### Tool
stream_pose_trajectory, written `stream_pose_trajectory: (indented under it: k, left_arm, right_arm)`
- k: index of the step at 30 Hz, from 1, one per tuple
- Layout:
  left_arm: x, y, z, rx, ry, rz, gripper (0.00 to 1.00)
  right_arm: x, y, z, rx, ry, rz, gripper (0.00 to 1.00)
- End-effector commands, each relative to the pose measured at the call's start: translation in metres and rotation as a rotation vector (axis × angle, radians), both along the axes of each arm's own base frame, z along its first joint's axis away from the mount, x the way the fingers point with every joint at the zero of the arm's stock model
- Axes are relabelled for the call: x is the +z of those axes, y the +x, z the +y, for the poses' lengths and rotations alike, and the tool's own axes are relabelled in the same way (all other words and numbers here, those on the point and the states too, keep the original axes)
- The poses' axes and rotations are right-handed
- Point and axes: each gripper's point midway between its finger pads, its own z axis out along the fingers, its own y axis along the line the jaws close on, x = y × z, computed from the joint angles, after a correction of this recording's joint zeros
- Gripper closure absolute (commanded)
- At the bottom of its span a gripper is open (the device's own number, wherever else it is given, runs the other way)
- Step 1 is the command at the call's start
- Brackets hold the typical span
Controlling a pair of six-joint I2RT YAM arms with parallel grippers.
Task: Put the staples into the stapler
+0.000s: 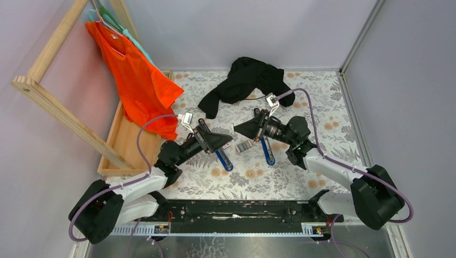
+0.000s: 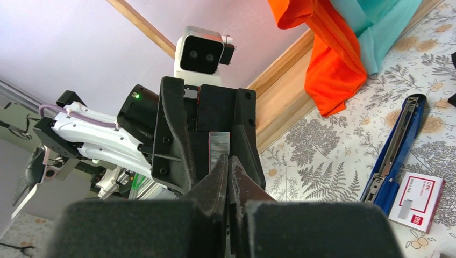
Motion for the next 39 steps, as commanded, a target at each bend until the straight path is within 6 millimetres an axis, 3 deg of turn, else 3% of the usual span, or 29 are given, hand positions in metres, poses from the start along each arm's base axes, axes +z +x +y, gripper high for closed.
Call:
stream_pose_trajectory:
  k: [1, 18, 33, 39]
  left_arm:
    - [0.038, -0.008, -0.002, -0.034, -0.097, -0.109, 0.39]
    - [0.052, -0.01, -0.009, -0.063, -0.15, -0.133, 0.54]
    - [0.051, -0.011, -0.006, -0.054, -0.154, -0.14, 0.79]
    - [0.047, -0.011, -0.006, -0.043, -0.122, -0.145, 0.8]
  right_arm:
    - [0.019, -0.009, 0.001, 0.05, 0.064, -0.052, 1.0]
    - [0.018, -0.016, 0.008, 0.11, 0.079, -0.042, 1.0]
    - [0.014, -0.02, 0.008, 0.123, 0.073, -0.045, 1.0]
    - [0.007, -0.02, 0.006, 0.108, 0.037, -0.048, 0.85]
